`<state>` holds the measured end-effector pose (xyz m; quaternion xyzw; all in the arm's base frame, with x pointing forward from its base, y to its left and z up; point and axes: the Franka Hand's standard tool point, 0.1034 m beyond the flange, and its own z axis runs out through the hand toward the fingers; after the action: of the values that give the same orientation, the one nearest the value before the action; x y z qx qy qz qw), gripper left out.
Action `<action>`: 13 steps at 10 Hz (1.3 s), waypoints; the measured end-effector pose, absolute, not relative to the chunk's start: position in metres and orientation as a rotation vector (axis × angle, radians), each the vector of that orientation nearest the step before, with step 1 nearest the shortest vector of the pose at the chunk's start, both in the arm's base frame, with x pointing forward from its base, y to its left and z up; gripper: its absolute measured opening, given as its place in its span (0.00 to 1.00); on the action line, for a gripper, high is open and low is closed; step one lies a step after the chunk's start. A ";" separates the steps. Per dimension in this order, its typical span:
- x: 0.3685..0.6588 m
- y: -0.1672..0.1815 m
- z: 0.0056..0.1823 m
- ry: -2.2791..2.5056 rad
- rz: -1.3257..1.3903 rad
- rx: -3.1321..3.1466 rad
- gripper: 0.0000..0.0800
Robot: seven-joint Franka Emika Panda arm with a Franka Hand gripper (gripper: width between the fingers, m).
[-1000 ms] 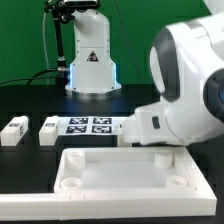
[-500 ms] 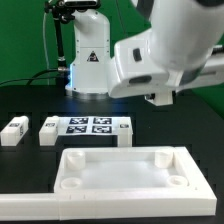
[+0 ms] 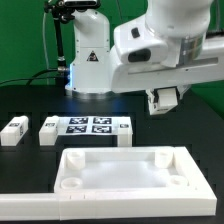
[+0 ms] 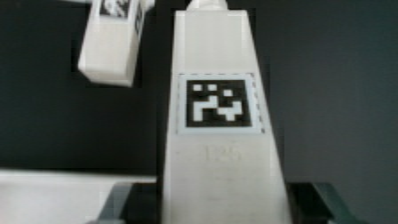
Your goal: Assemble desk
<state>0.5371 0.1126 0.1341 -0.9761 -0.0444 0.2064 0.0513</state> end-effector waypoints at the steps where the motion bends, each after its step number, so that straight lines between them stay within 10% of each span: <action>1: 0.563 0.102 0.150 -0.156 0.468 -2.985 0.36; 13: 0.627 0.095 0.172 -0.172 -0.777 -2.938 0.36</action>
Offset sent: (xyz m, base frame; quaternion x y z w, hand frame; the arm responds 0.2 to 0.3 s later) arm 0.0000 0.0000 0.0000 0.0000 0.1296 0.0000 0.9916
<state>0.6267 0.0948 0.1717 -0.9641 -0.0564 -0.2551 0.0486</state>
